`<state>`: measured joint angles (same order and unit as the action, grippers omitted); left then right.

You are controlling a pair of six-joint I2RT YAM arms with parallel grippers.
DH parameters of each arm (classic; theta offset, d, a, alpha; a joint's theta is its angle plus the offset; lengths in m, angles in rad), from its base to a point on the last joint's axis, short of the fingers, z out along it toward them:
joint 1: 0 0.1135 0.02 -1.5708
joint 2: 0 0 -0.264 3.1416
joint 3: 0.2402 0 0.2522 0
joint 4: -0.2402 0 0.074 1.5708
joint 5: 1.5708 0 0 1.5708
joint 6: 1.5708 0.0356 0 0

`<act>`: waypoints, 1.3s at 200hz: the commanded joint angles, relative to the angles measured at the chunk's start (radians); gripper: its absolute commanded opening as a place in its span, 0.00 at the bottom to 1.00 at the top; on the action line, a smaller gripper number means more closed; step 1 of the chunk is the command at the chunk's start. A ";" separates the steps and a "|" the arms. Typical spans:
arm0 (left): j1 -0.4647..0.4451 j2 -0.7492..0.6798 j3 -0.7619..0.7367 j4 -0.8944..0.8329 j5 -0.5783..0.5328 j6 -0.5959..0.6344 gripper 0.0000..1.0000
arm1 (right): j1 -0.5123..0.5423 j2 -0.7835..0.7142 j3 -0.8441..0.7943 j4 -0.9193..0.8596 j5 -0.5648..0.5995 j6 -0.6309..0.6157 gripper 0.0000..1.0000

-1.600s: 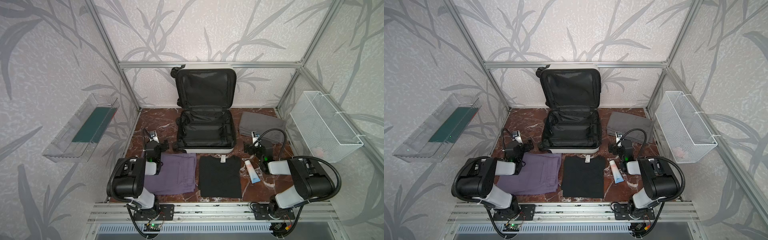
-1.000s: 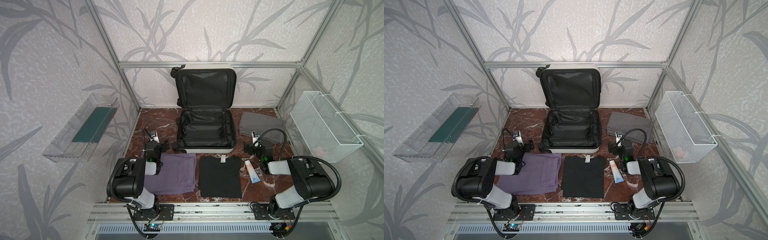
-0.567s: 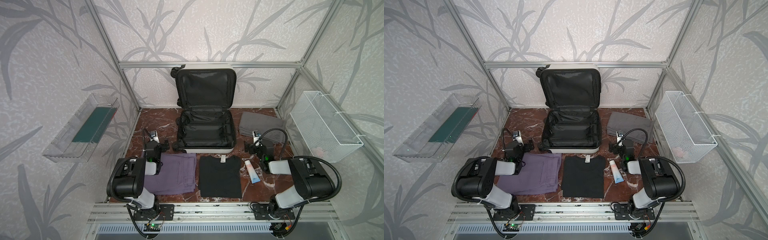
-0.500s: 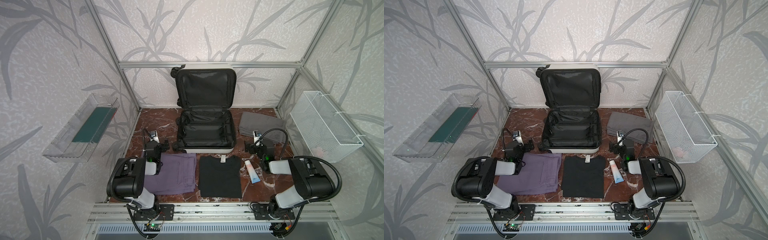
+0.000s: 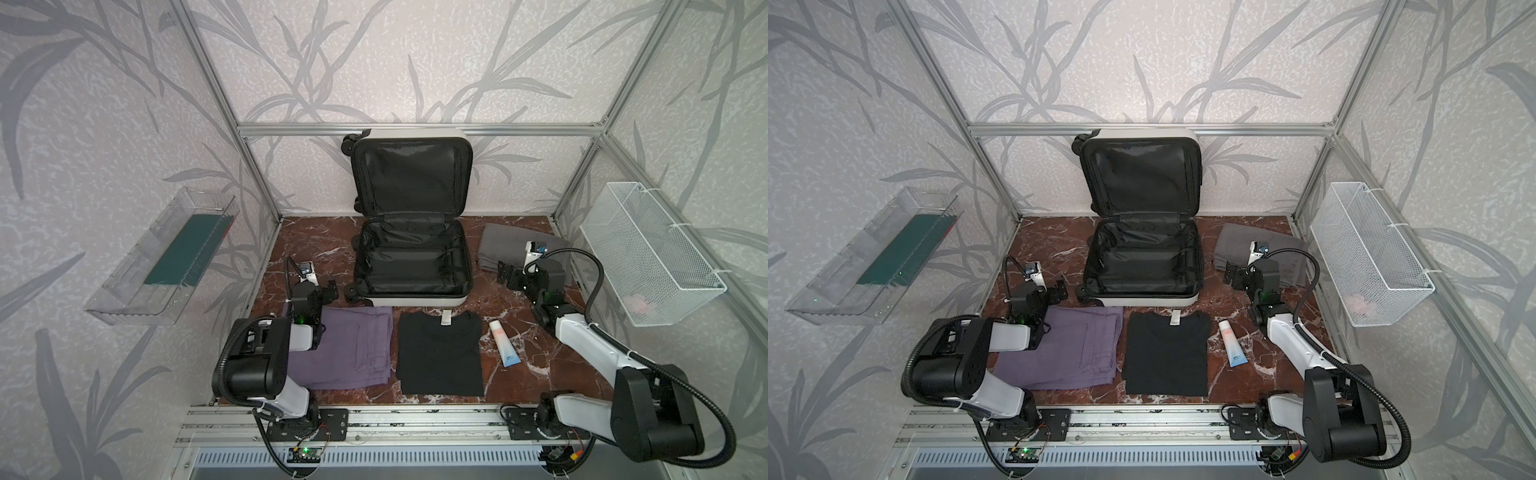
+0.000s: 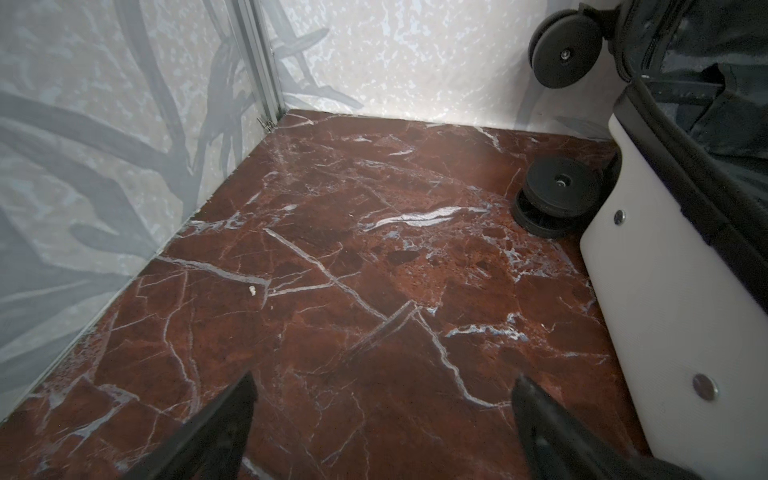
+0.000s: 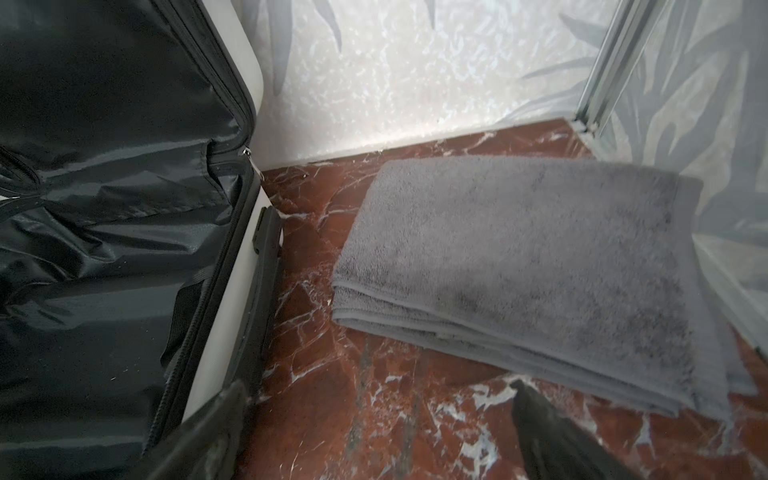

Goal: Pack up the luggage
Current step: 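Raise both arms from rest toward the table, then close the right gripper on the white-and-pink tube while the left moves over the suitcase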

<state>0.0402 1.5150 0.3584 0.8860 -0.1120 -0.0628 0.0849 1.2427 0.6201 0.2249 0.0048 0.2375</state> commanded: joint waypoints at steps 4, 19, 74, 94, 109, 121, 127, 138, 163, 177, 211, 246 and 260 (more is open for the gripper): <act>0.000 -0.117 0.044 -0.135 -0.090 -0.019 0.98 | -0.004 -0.020 0.059 -0.233 -0.098 0.048 0.99; -0.003 -0.174 0.080 -0.230 -0.064 -0.009 0.97 | -0.002 -0.039 0.074 -0.280 -0.119 0.051 0.99; -0.009 -0.356 0.333 -0.760 0.020 -0.185 0.96 | 0.015 -0.075 0.171 -0.581 -0.103 0.083 0.90; -0.027 -0.387 0.393 -0.881 0.085 -0.263 0.96 | 0.035 -0.076 0.199 -0.678 -0.089 0.074 0.86; -0.061 -0.416 0.421 -0.942 0.100 -0.283 0.95 | 0.042 -0.081 0.206 -0.731 -0.081 0.077 0.83; -0.097 -0.442 0.434 -0.977 0.095 -0.291 0.95 | 0.050 -0.076 0.216 -0.781 -0.074 0.076 0.80; -0.115 -0.453 0.441 -0.991 0.099 -0.296 0.95 | 0.055 -0.074 0.222 -0.802 -0.072 0.073 0.80; -0.151 -0.466 0.458 -1.024 0.100 -0.303 0.95 | 0.075 -0.071 0.227 -0.840 -0.055 0.072 0.79; -0.235 -0.472 0.492 -1.091 0.099 -0.334 0.95 | 0.146 -0.062 0.217 -0.892 0.021 0.079 0.79; -0.270 -0.475 0.502 -1.115 0.100 -0.360 0.95 | 0.181 -0.043 0.202 -0.901 0.049 0.094 0.79; -0.311 -0.499 0.508 -1.156 0.134 -0.411 0.96 | 0.231 0.021 0.170 -0.887 0.069 0.121 0.80; -0.340 -0.496 0.519 -1.143 0.174 -0.444 0.95 | 0.239 0.086 0.165 -0.879 0.067 0.107 0.80; -0.353 -0.480 0.533 -1.141 0.184 -0.448 0.95 | 0.239 0.099 0.159 -0.870 0.050 0.104 0.79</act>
<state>-0.2928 1.0313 0.8417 -0.2363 0.0387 -0.4713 0.3180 1.3231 0.7933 -0.6327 0.0528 0.3428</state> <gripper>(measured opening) 0.954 0.796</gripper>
